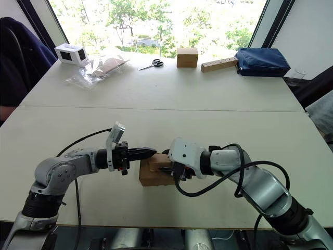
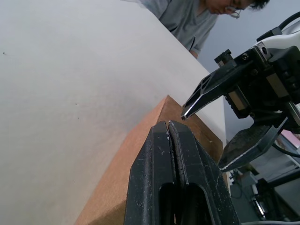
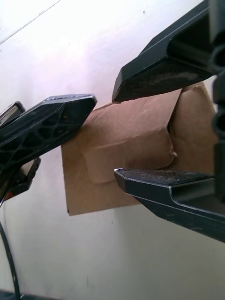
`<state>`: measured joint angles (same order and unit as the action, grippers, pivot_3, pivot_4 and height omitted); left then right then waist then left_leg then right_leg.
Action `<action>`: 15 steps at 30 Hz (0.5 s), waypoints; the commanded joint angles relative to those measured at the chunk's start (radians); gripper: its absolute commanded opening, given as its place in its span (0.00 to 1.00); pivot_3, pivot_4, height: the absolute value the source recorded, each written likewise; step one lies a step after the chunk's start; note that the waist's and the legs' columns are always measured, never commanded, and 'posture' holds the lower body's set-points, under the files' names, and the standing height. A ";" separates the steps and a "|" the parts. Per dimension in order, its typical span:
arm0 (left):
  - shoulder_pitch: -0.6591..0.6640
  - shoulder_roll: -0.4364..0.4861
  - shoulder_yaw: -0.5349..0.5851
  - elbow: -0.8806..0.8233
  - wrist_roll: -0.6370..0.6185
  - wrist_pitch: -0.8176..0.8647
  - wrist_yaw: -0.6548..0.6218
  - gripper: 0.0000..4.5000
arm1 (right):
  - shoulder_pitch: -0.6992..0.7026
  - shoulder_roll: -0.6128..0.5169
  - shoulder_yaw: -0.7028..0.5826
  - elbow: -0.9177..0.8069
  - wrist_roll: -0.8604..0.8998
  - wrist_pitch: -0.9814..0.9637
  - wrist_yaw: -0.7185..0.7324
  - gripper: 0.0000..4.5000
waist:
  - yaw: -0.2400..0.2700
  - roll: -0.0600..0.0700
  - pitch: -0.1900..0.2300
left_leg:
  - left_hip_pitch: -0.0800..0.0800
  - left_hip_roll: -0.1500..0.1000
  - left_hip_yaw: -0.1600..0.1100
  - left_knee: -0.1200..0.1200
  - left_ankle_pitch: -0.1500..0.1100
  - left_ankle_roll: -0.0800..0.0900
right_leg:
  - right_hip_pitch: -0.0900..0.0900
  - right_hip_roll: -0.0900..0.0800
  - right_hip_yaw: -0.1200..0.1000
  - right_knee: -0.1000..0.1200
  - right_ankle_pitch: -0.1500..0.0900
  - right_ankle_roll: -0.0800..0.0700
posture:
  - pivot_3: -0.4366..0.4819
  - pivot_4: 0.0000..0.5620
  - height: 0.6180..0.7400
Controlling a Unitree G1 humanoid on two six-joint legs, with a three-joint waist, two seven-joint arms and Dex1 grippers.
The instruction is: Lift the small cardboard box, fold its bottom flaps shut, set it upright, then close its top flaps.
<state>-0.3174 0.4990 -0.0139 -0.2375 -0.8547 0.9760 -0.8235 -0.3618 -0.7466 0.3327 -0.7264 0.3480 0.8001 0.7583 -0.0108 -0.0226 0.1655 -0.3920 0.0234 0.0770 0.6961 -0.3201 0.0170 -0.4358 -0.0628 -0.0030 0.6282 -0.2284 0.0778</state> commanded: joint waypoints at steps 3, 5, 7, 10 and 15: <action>-0.005 -0.007 0.027 -0.013 -0.028 0.009 0.012 0.00 | -0.004 -0.017 0.011 -0.028 -0.032 -0.020 0.004 0.51 | 0.000 0.000 0.000 | 0.000 0.000 0.000 0.000 0.000 0.000 | 0.000 0.000 0.000 0.000 0.000 0.000 | 0.48 0.27 1.00; -0.006 -0.006 0.027 -0.015 -0.030 0.010 0.014 0.00 | -0.008 -0.021 0.026 -0.015 -0.057 -0.031 0.000 0.51 | 0.000 0.000 0.000 | 0.000 0.000 0.000 0.000 0.000 0.000 | 0.000 0.000 0.000 0.000 0.000 0.000 | 0.48 0.27 1.00; -0.006 -0.007 0.028 -0.017 -0.034 0.013 0.018 0.00 | -0.011 -0.027 0.040 -0.002 -0.084 -0.046 0.001 0.51 | 0.000 0.000 0.000 | 0.000 0.000 0.000 0.000 0.000 0.000 | 0.000 0.000 0.000 0.000 0.000 0.000 | 0.48 0.27 1.00; -0.004 -0.007 0.028 -0.022 -0.037 0.017 0.021 0.00 | -0.013 -0.027 0.051 0.015 -0.114 -0.061 -0.001 0.51 | 0.000 0.000 0.000 | 0.000 0.000 0.000 0.000 0.000 0.000 | 0.000 0.000 0.000 0.000 0.000 0.000 | 0.48 0.27 1.00; -0.005 -0.008 0.029 -0.022 -0.042 0.019 0.027 0.00 | -0.012 -0.029 0.060 0.036 -0.154 -0.088 0.004 0.51 | 0.000 0.000 0.000 | 0.000 0.000 0.000 0.000 0.000 0.000 | 0.000 0.000 0.000 0.000 0.000 0.000 | 0.48 0.27 1.00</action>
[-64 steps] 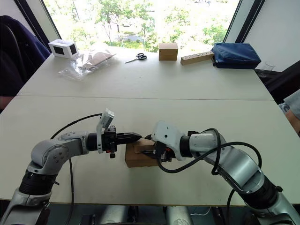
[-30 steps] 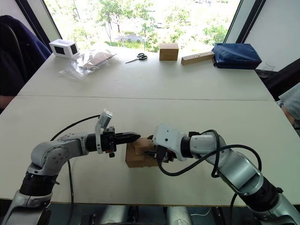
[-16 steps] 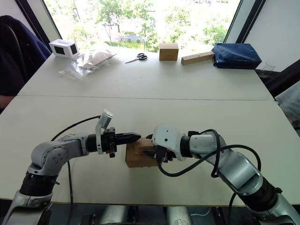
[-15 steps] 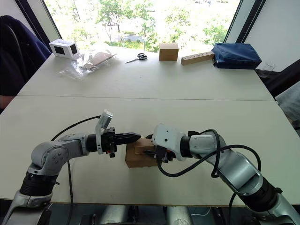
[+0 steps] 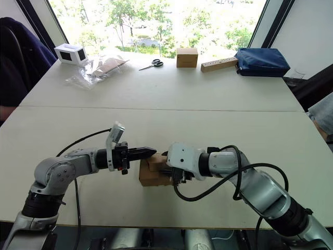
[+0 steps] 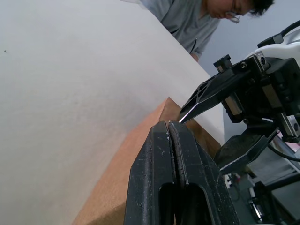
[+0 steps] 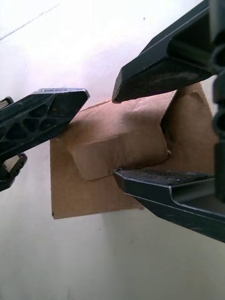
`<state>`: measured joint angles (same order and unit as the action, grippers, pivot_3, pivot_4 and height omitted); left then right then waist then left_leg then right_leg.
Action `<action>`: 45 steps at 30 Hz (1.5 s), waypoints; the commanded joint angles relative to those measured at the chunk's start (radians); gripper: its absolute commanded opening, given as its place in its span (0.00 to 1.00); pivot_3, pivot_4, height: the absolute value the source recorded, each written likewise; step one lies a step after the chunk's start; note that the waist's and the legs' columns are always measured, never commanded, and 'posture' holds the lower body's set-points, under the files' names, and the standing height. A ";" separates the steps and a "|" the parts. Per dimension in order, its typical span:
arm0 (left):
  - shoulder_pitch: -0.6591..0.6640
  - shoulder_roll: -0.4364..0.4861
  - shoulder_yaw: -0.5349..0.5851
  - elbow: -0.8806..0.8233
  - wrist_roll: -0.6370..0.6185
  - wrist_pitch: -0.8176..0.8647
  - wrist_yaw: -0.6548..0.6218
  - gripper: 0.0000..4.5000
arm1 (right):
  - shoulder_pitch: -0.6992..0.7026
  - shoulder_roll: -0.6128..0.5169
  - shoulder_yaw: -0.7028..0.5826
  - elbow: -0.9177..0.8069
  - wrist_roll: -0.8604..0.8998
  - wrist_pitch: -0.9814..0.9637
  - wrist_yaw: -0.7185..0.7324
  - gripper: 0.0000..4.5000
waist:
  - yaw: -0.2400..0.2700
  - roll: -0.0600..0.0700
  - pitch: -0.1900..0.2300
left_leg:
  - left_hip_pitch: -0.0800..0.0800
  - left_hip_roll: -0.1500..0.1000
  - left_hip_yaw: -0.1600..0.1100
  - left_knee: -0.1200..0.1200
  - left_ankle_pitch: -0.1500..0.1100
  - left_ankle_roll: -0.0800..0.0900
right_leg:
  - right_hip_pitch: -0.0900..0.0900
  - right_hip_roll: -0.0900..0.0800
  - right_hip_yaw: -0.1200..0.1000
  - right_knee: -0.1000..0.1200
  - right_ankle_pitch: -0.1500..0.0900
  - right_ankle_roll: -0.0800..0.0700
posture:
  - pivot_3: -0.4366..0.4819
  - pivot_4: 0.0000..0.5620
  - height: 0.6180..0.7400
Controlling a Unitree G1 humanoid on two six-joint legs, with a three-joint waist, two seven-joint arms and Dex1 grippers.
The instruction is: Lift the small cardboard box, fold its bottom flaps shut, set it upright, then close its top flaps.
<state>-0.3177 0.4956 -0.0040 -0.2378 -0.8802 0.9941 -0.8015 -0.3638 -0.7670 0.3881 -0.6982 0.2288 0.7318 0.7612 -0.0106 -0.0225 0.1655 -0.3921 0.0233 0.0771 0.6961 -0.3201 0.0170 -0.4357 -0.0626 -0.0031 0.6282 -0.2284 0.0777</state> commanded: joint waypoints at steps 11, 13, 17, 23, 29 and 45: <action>0.009 0.028 -0.038 -0.047 0.033 -0.021 -0.021 0.00 | -0.004 0.006 -0.013 0.014 -0.034 -0.025 0.012 0.51 | 0.000 0.000 0.000 | 0.000 0.000 0.000 0.000 0.000 0.000 | 0.000 0.000 0.000 0.000 0.000 0.000 | 0.48 0.27 1.00; 0.027 0.050 -0.078 -0.069 0.066 -0.043 -0.043 0.00 | -0.006 0.008 -0.006 0.018 -0.041 -0.027 0.010 0.51 | 0.000 0.000 0.000 | 0.000 0.000 0.000 0.000 0.000 0.000 | 0.000 0.000 0.000 0.000 0.000 0.000 | 0.48 0.27 1.00; 0.033 0.044 -0.074 -0.073 0.062 -0.052 -0.043 0.00 | -0.007 0.005 0.004 0.031 -0.067 -0.036 0.006 0.51 | 0.001 0.000 0.000 | 0.000 0.000 0.000 0.000 0.000 0.000 | 0.000 0.000 0.000 0.000 0.000 0.000 | 0.48 0.27 1.00; 0.029 0.042 -0.056 -0.067 0.051 -0.050 -0.043 0.00 | -0.006 0.008 0.001 0.034 -0.074 -0.034 0.015 0.51 | 0.001 0.000 0.000 | 0.000 0.000 0.000 0.000 0.000 0.000 | 0.001 -0.001 0.000 -0.001 0.000 0.000 | 0.48 0.27 1.00; 0.034 0.056 -0.081 -0.077 0.081 -0.070 -0.061 0.00 | 0.001 0.029 -0.062 -0.001 0.008 0.011 0.030 0.51 | 0.001 0.000 0.000 | 0.000 0.000 0.000 0.000 0.000 0.000 | 0.001 -0.001 0.000 -0.001 0.000 0.000 | 0.48 0.27 1.00; -0.024 0.043 -0.037 -0.086 0.067 -0.075 -0.049 0.00 | 0.065 0.150 -0.284 -0.085 0.340 0.221 -0.034 0.51 | 0.001 0.000 0.000 | 0.000 0.000 -0.001 0.000 0.000 0.000 | 0.001 -0.002 0.000 -0.001 0.000 0.000 | 0.48 0.27 1.00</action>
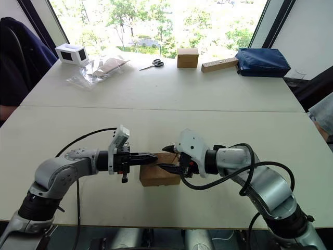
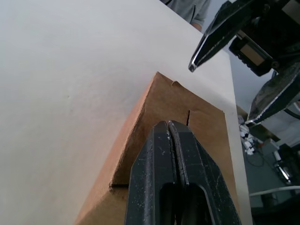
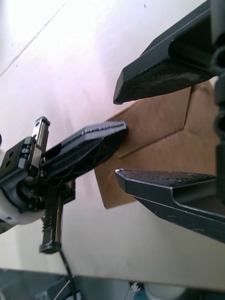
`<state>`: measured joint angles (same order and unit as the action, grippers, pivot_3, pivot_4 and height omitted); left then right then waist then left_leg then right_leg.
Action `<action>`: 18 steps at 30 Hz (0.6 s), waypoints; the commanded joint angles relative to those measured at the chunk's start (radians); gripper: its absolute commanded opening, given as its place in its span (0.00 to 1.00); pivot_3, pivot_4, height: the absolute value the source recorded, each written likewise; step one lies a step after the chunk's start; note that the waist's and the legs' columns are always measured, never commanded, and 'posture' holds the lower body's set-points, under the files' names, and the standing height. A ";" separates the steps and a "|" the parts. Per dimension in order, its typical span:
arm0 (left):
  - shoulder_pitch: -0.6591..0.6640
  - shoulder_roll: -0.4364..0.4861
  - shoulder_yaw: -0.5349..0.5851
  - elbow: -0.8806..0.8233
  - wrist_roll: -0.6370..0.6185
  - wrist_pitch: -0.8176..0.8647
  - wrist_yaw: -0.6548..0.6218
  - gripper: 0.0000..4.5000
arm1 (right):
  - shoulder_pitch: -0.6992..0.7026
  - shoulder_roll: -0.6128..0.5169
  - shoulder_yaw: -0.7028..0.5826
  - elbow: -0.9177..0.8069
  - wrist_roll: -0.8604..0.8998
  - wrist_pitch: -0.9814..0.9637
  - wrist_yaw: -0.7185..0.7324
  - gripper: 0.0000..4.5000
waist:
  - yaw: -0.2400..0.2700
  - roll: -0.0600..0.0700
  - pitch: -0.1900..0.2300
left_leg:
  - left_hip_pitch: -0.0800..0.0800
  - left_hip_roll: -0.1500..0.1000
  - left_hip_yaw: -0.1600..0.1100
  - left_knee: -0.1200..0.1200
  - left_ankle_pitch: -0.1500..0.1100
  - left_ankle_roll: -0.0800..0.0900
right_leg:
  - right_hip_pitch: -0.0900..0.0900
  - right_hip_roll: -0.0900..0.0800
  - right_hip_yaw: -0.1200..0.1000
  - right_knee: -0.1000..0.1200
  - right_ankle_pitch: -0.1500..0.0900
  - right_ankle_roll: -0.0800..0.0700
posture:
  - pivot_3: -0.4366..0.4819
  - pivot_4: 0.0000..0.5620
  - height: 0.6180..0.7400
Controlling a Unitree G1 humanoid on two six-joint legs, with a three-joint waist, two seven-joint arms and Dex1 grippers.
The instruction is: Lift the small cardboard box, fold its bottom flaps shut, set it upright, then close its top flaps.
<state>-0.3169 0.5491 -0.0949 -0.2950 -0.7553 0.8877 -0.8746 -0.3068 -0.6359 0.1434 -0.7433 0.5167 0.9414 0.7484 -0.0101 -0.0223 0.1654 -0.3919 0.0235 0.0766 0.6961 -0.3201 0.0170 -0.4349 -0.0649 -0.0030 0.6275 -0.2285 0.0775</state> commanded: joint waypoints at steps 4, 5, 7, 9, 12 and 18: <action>-0.036 0.005 0.091 -0.095 -0.116 0.082 0.049 0.00 | 0.032 0.033 -0.072 -0.049 0.109 0.029 -0.049 0.51 | -0.001 0.000 0.000 | 0.000 0.000 0.000 0.000 0.000 0.000 | 0.000 0.000 0.000 0.000 0.000 0.000 | 0.48 0.27 1.00; -0.034 0.012 0.096 -0.108 -0.126 0.092 0.051 0.00 | 0.038 0.032 -0.077 -0.050 0.119 0.031 -0.053 0.51 | -0.001 0.000 0.000 | 0.000 0.000 0.000 0.000 0.000 0.000 | 0.000 0.000 0.000 0.000 0.000 0.000 | 0.48 0.27 1.00; -0.025 0.026 0.108 -0.131 -0.145 0.109 0.055 0.00 | 0.051 0.022 -0.079 -0.049 0.128 0.030 -0.056 0.51 | -0.001 0.000 0.000 | 0.000 0.000 0.000 0.000 0.000 0.000 | 0.000 0.000 0.000 0.000 0.000 0.000 | 0.48 0.27 1.00; -0.010 0.051 0.110 -0.150 -0.151 0.118 0.050 0.00 | 0.066 0.009 -0.071 -0.047 0.124 0.021 -0.056 0.51 | -0.001 0.000 0.000 | 0.000 0.000 0.000 0.000 0.000 0.000 | 0.000 0.001 0.000 0.000 0.000 0.000 | 0.48 0.27 1.00; 0.020 0.088 0.079 -0.169 -0.112 0.094 0.037 0.00 | 0.078 -0.006 -0.040 -0.037 0.096 -0.003 -0.059 0.51 | -0.002 0.000 0.000 | 0.000 0.000 0.000 0.000 0.000 0.000 | 0.000 0.002 0.000 0.000 0.000 0.000 | 0.48 0.27 1.00; 0.024 0.058 0.038 -0.132 -0.036 0.044 0.080 0.00 | 0.073 -0.012 0.026 -0.009 0.047 -0.042 -0.072 0.51 | 0.001 0.000 0.000 | 0.000 0.000 0.000 0.000 0.000 0.000 | 0.000 0.002 0.000 0.000 0.000 0.000 | 0.48 0.27 1.00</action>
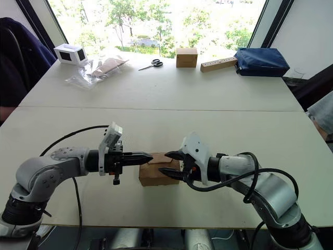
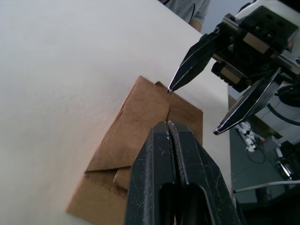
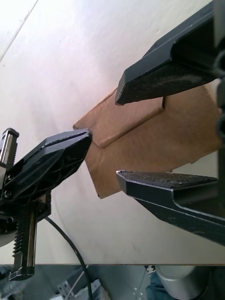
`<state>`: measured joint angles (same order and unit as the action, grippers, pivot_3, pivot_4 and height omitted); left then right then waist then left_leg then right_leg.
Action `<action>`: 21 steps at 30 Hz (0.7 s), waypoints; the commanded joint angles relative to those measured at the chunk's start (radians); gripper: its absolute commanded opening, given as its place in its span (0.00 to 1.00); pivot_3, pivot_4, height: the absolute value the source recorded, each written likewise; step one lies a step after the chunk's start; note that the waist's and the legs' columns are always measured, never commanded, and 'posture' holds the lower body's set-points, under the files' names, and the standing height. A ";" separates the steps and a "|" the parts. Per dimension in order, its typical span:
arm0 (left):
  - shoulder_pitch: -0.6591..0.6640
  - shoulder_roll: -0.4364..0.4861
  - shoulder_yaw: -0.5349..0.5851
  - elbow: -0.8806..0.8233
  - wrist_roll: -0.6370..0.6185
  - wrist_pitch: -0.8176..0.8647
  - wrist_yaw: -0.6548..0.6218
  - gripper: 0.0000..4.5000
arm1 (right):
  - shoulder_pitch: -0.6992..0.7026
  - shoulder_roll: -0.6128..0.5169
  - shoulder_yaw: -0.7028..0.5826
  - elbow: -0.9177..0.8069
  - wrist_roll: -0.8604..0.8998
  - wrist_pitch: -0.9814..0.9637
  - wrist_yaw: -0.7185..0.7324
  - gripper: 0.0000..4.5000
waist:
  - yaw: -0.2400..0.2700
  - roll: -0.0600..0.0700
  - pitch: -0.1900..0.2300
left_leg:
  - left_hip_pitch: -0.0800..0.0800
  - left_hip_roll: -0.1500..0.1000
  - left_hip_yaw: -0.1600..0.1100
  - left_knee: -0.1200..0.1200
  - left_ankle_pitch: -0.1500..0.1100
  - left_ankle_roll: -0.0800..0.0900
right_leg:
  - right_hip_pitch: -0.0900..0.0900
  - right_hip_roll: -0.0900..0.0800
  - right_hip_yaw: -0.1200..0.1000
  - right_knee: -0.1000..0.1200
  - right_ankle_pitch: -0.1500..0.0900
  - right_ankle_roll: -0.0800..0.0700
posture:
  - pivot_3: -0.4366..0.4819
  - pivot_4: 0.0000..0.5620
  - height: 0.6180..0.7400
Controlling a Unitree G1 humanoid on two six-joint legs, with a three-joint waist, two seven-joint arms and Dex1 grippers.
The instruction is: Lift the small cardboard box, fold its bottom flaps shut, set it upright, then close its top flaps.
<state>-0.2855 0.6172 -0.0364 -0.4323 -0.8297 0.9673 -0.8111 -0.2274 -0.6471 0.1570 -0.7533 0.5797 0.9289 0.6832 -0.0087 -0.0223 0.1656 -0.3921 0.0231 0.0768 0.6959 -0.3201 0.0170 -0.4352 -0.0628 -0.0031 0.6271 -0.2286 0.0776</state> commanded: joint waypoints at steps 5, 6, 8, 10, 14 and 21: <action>-0.016 0.009 -0.093 0.015 0.119 -0.076 -0.008 0.00 | -0.018 -0.015 0.054 0.019 -0.050 -0.039 -0.007 0.51 | -0.002 0.000 0.000 | 0.000 0.000 0.000 0.000 0.000 0.000 | 0.000 0.000 0.000 -0.001 0.000 0.000 | 0.48 0.27 1.00; -0.014 0.024 -0.115 0.013 0.139 -0.080 -0.016 0.00 | -0.020 -0.020 0.063 0.023 -0.056 -0.031 -0.008 0.51 | -0.002 0.000 0.000 | 0.000 0.000 0.000 0.000 0.000 0.000 | 0.000 0.000 0.000 -0.001 0.000 0.000 | 0.48 0.27 1.00; -0.010 0.041 -0.140 0.011 0.163 -0.089 -0.027 0.00 | -0.027 -0.028 0.082 0.035 -0.066 -0.011 -0.011 0.51 | -0.002 0.000 0.000 | 0.000 0.000 0.000 0.000 0.000 0.000 | 0.000 0.000 0.000 -0.001 0.000 0.000 | 0.48 0.27 1.00; -0.009 0.045 -0.149 0.013 0.173 -0.102 -0.036 0.00 | -0.032 -0.031 0.092 0.045 -0.068 0.007 -0.016 0.51 | -0.002 0.000 0.000 | 0.000 0.000 0.000 0.000 0.000 0.000 | 0.000 0.000 0.000 -0.001 0.000 0.000 | 0.48 0.27 1.00; -0.010 0.038 -0.154 0.018 0.189 -0.124 -0.041 0.00 | -0.041 -0.030 0.095 0.047 -0.061 0.025 -0.017 0.51 | -0.002 0.000 0.000 | 0.000 0.000 0.000 0.000 0.000 0.000 | 0.000 0.000 0.000 -0.001 0.000 0.000 | 0.48 0.27 1.00; -0.005 0.022 -0.141 0.019 0.189 -0.157 -0.052 0.00 | -0.044 -0.033 0.089 0.042 -0.071 0.015 -0.017 0.51 | -0.002 0.000 0.000 | 0.000 0.000 0.000 0.000 0.000 0.000 | 0.000 0.000 0.000 -0.001 0.000 0.000 | 0.48 0.27 1.00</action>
<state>-0.3043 0.6469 -0.1765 -0.4123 -0.6426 0.8201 -0.8580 -0.2712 -0.6707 0.2476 -0.7038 0.5159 0.9492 0.6684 -0.0107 -0.0222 0.1654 -0.3918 0.0234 0.0769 0.6957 -0.3201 0.0170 -0.4348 -0.0631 -0.0030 0.6262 -0.2286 0.0776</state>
